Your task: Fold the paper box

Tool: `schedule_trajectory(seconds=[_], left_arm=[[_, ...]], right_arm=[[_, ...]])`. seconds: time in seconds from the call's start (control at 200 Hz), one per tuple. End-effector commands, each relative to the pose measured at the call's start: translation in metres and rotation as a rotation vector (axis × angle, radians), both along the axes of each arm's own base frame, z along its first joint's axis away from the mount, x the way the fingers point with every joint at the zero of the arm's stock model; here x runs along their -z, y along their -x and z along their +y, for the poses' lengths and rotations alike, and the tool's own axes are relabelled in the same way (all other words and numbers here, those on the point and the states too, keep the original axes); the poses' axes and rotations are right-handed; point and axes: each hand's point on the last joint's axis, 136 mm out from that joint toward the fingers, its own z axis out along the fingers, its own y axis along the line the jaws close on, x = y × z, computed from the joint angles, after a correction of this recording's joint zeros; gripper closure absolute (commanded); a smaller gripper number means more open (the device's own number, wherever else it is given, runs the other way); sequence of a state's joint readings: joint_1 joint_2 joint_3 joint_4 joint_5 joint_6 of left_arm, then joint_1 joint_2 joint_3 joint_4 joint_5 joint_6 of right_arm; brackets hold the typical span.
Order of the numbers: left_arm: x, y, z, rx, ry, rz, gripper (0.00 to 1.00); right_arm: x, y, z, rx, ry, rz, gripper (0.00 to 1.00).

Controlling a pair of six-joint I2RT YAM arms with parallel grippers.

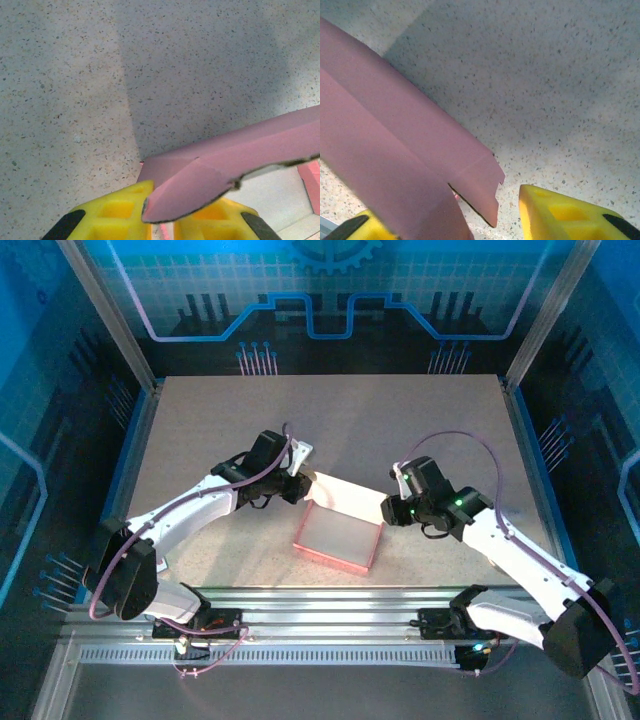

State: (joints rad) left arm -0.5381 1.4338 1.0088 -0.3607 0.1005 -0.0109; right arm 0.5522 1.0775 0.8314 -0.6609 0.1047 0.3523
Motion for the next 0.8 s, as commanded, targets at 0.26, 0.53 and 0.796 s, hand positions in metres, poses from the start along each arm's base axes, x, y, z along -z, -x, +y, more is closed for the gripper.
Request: schedule_trajectory(seconds=[0.26, 0.53, 0.796], left_arm=[[-0.002, 0.012, -0.005, -0.049, 0.015, 0.023, 0.82], [-0.007, 0.017, -0.007, -0.081, 0.035, 0.032, 0.82], [-0.002, 0.026, -0.008, -0.190, 0.079, 0.073, 0.82]], right_arm=[[-0.002, -0.008, 0.000, 0.063, -0.032, -0.044, 0.74], [0.001, -0.006, 0.003, 0.072, -0.028, -0.038, 0.81], [0.002, -0.007, 0.005, 0.169, -0.029, -0.033, 0.87]])
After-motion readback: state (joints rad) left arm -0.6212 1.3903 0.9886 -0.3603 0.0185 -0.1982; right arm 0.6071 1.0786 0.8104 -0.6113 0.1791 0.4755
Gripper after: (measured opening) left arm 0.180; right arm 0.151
